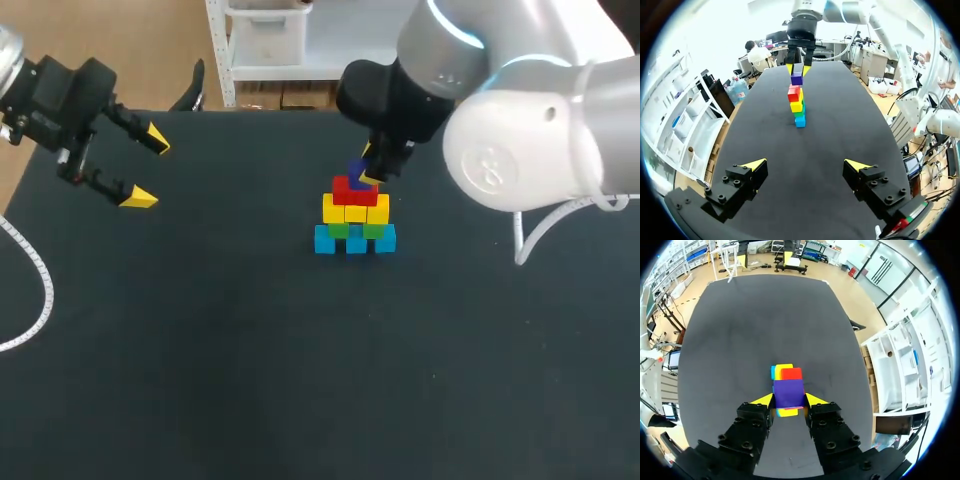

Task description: Place the blue cubes, place green cubes on the blue cubes, place the yellow cubes on the green cubes, then place the red cubes on the yellow cubes, and place purple cube on the red cubes.

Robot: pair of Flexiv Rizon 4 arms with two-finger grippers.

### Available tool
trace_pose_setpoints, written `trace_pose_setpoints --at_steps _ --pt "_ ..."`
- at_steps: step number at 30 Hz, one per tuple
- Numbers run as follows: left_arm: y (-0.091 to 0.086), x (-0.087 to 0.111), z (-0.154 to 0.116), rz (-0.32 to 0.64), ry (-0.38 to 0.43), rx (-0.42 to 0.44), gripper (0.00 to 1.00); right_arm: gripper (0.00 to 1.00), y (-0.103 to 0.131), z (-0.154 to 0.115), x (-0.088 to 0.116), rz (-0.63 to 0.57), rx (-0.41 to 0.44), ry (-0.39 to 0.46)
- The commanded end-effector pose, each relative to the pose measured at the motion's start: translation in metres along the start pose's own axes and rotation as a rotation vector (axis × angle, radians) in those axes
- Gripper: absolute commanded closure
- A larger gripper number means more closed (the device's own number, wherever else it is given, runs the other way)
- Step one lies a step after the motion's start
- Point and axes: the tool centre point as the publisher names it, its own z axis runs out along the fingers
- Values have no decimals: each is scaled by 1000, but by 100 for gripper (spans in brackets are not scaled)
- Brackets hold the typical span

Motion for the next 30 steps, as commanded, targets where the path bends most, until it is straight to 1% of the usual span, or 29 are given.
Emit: trace_pose_setpoints --at_steps 1,13,30 --pt "0 1 0 4 -3 0 0 100 -3 3 -1 2 -5 3" --pt "0 1 0 4 -3 0 0 100 -6 6 -4 -1 -9 1" --pt "0 1 0 4 -3 0 0 100 -6 8 -1 3 -13 5"
